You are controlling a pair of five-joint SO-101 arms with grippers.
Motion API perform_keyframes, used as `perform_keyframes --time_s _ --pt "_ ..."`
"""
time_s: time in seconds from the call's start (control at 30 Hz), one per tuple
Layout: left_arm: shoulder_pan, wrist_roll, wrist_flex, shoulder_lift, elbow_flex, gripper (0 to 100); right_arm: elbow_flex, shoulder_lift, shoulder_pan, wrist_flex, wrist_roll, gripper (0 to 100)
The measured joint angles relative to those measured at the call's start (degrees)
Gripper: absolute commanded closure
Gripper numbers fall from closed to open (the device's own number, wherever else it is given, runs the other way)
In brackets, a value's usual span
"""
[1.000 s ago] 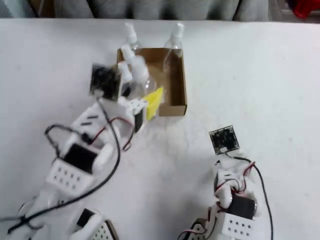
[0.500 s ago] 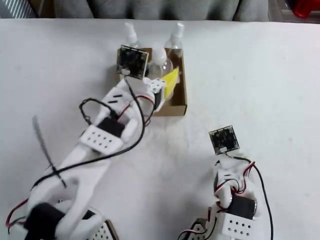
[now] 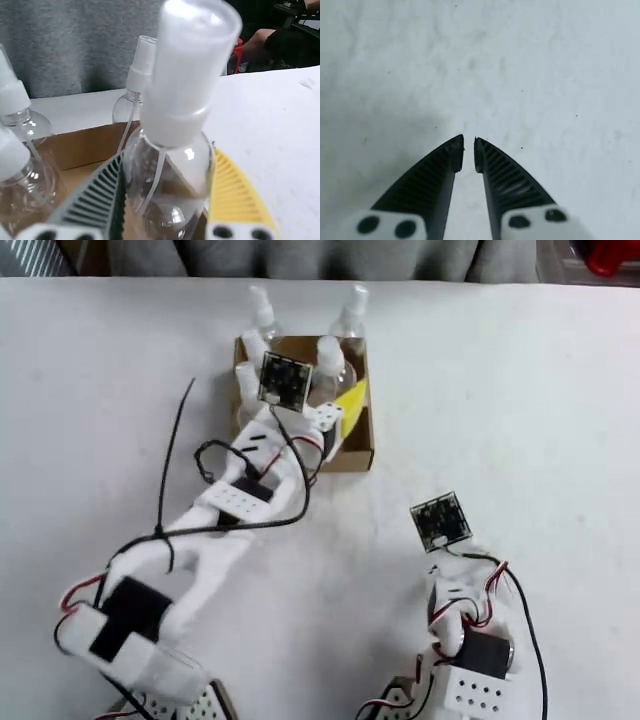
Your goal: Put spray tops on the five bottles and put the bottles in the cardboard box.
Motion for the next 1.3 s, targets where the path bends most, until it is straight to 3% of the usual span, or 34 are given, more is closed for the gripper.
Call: perform_keyframes --time_s 0.33,1.1,1.3 --pt "0.0 -0.3 -0.9 11.3 -8.3 98 0.0 0.0 -0.1 0.0 0.1 98.4" --pt "0.0 -0.3 -0.9 12.0 -8.3 98 0.0 0.0 -0.5 0.0 0.1 98.4" --pt "0.1 -0.3 -1.0 17.9 -9.0 98 0.0 0.0 -0.5 0.0 0.1 98.4"
